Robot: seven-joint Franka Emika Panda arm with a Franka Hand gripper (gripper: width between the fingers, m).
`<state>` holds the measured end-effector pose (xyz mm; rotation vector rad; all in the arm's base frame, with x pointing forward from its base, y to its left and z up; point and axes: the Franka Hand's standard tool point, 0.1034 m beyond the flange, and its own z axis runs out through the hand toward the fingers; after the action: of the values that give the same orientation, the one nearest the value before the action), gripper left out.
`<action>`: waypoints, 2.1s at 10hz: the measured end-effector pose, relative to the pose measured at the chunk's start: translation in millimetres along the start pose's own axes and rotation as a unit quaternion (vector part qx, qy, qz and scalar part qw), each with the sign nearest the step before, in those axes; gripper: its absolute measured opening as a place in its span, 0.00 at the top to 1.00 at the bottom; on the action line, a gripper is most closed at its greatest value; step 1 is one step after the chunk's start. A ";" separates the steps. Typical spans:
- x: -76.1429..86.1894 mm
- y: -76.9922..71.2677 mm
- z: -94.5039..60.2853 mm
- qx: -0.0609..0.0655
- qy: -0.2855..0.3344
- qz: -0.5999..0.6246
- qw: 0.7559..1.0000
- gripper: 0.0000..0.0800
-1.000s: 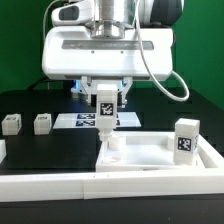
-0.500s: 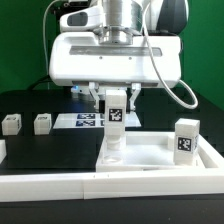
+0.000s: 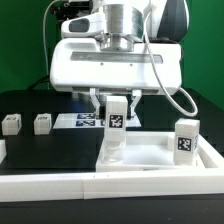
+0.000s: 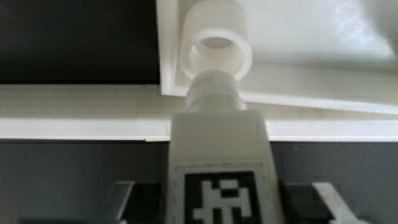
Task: Assemble square table
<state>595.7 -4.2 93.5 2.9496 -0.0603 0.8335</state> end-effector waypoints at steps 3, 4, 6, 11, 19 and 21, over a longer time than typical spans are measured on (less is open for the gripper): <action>-5.0 0.2 5.1 -0.002 -0.003 -0.002 1.000 0.64; -5.1 0.1 5.1 -0.001 -0.003 -0.002 1.000 0.64; -7.6 -0.7 6.7 -0.001 -0.006 -0.003 1.000 0.64; -17.3 -2.0 15.3 -0.004 -0.006 -0.007 1.000 0.64; -21.6 -11.4 20.1 -0.002 0.001 -0.015 1.000 0.64; -21.7 -11.5 20.3 -0.002 -0.001 -0.014 1.000 0.35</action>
Offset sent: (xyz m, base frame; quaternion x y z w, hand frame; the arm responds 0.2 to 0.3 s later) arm 0.0042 0.0036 -0.0019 0.0035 0.0038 -0.0006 1.0000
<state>588.5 5.9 64.2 2.9399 -0.0191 0.8270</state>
